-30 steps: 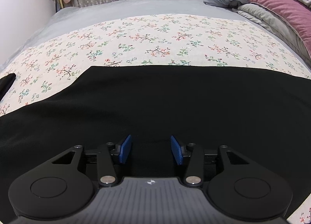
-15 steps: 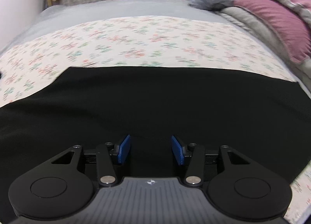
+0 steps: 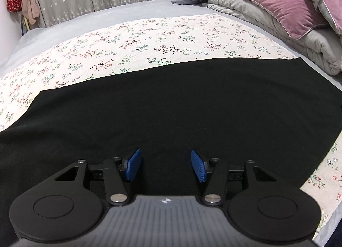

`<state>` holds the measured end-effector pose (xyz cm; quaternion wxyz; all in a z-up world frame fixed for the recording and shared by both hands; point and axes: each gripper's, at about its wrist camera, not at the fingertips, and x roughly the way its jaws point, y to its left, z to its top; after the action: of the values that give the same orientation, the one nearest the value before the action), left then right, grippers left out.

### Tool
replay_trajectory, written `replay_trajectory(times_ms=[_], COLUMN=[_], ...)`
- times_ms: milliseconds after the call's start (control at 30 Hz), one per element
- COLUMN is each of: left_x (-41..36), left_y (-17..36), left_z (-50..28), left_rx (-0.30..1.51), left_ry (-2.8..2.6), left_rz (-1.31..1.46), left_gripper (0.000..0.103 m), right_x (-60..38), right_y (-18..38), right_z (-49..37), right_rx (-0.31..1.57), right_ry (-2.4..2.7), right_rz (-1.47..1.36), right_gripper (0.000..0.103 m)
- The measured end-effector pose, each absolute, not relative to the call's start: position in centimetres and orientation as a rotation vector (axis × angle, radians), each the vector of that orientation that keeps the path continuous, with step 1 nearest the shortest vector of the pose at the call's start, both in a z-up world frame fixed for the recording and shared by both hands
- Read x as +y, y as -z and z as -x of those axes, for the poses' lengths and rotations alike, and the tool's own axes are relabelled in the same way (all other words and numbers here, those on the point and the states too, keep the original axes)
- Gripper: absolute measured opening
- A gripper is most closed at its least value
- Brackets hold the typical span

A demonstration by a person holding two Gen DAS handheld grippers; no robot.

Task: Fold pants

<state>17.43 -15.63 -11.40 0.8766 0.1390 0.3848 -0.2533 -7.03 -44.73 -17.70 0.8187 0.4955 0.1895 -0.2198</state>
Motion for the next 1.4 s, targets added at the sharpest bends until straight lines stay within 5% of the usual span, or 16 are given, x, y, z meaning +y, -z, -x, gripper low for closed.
replay_trajectory(times_ms=[1033,1333,1400], left_x=[-15.9,-15.9,-16.0], left_y=[12.0,12.0,12.0], left_z=[-18.7,-18.7,-18.8], left_rx=[0.806,0.801,0.802], left_ry=[0.428,0.419,0.415], left_rz=[-0.243,-0.244,-0.239], left_gripper=[0.078,0.079,0.079], right_x=[-42.9,-42.7,-42.6], right_y=[18.3,18.6,18.6], right_z=[3.5,3.6,3.6], right_rx=[0.244,0.226,0.231], right_ry=[0.612,0.605,0.613], right_rz=[-1.070,-1.079,-1.063], right_gripper=[0.054,0.050,0.040])
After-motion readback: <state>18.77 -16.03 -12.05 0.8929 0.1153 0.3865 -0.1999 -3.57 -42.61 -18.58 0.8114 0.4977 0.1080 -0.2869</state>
